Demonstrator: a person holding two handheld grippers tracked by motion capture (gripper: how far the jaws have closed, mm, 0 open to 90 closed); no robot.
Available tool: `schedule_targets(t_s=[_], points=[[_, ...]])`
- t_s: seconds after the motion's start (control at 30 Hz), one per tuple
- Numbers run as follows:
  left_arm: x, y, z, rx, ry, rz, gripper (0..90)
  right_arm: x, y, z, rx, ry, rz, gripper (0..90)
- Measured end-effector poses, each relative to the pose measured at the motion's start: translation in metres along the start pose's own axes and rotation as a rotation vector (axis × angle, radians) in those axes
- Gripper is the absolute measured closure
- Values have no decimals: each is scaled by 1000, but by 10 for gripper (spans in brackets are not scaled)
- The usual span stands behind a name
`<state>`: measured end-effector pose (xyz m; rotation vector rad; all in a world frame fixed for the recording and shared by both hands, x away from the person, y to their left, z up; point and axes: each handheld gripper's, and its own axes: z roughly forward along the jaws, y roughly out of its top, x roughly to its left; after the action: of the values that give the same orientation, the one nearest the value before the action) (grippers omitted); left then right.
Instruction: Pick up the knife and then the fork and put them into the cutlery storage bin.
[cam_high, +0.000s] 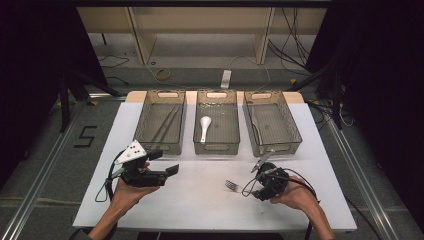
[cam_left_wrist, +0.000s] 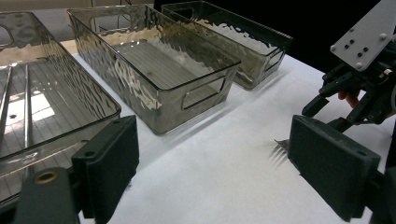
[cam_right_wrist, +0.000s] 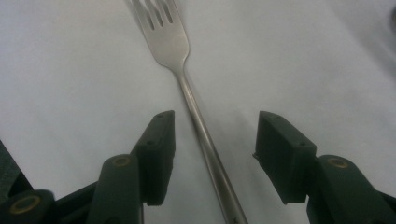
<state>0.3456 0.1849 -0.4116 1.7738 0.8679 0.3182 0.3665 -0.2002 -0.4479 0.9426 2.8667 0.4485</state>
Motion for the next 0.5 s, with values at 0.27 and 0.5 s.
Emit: schedule_targets(t_s=[0.27,0.5], points=[[0,0,0,0,3,2,161,3,6,7,38,3,-22,605],[0,0,0,0,3,3,161,5,8,11,76,-1,-34,684]])
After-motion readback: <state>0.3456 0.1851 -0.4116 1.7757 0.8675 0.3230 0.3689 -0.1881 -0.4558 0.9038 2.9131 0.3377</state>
